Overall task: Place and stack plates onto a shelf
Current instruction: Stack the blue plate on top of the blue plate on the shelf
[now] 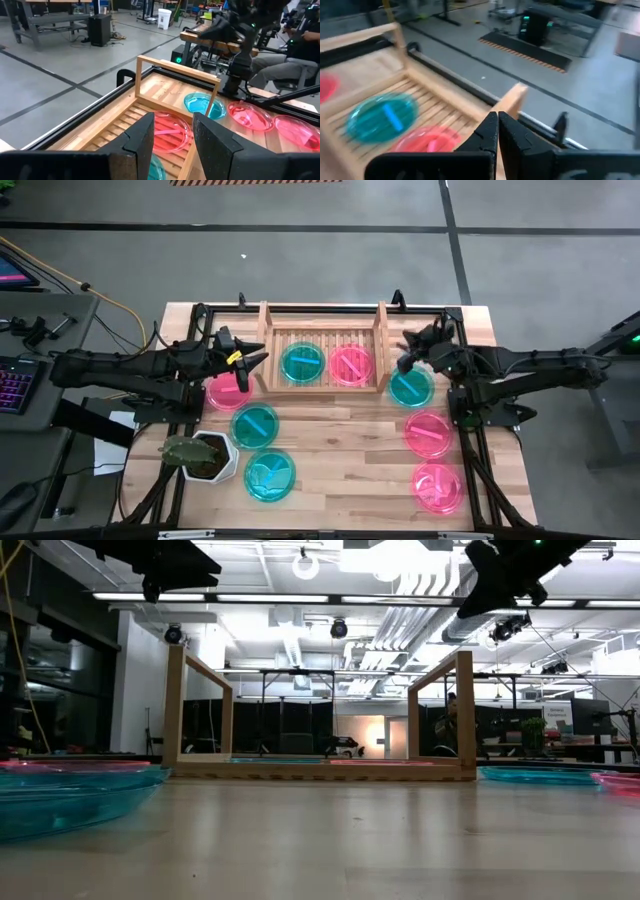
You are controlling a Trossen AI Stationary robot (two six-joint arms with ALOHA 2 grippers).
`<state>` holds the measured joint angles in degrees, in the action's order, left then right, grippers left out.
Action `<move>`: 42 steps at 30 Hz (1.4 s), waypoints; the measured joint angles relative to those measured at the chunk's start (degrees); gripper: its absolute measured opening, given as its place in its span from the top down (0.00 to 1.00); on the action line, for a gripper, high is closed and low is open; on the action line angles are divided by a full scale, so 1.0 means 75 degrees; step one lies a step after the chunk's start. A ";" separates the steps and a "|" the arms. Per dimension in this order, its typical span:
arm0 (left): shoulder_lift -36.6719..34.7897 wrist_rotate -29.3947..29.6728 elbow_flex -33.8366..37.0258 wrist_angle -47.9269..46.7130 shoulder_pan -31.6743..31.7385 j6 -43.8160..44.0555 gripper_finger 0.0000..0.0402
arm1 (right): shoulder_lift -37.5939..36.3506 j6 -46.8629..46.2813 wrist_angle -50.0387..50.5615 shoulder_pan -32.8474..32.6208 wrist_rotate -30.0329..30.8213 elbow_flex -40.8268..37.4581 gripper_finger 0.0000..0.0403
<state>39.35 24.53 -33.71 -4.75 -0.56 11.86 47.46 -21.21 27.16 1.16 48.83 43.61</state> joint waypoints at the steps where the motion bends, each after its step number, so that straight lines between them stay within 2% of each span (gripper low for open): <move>1: 0.0000 0.0000 0.0003 0.0000 0.0000 0.0000 0.68 | 0.0000 -0.0092 0.0114 0.0189 0.0001 0.0082 1.00; 5: 0.0000 0.0000 0.0001 -0.0012 0.0000 0.0000 0.68 | 0.0009 -0.0457 0.0733 0.1235 -0.0565 0.0281 0.97; 10: 0.0000 0.0000 0.0003 -0.0012 0.0003 -0.0009 0.68 | 0.0240 -0.0790 0.1385 0.3022 -0.1788 0.0290 0.84; 16: 0.0000 0.0006 0.0003 0.0070 0.0003 -0.0205 0.68 | 0.1260 -0.0779 0.2148 0.5110 -0.3419 0.0290 0.67; 20: 0.0000 0.0006 0.0003 0.0096 0.0003 -0.0207 0.68 | 0.2194 -0.0289 0.2953 0.5962 -0.4363 0.0230 0.60; 24: 0.0000 0.0006 0.0003 0.0096 0.0003 -0.0208 0.68 | 0.2769 0.0255 0.3738 0.6202 -0.5147 -0.0038 0.57; 27: 0.0000 0.0006 0.0003 0.0096 0.0006 -0.0210 0.68 | 0.2838 0.0428 0.3879 0.6140 -0.5635 -0.0398 0.57; 42: 0.0000 0.0006 0.0003 0.0218 0.0006 -0.0210 0.68 | 0.2836 -0.0192 0.2443 0.5775 -0.6461 -0.1329 0.57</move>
<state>39.35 24.58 -33.69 -3.12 -0.51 10.28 68.73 -22.65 45.48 44.47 0.37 33.64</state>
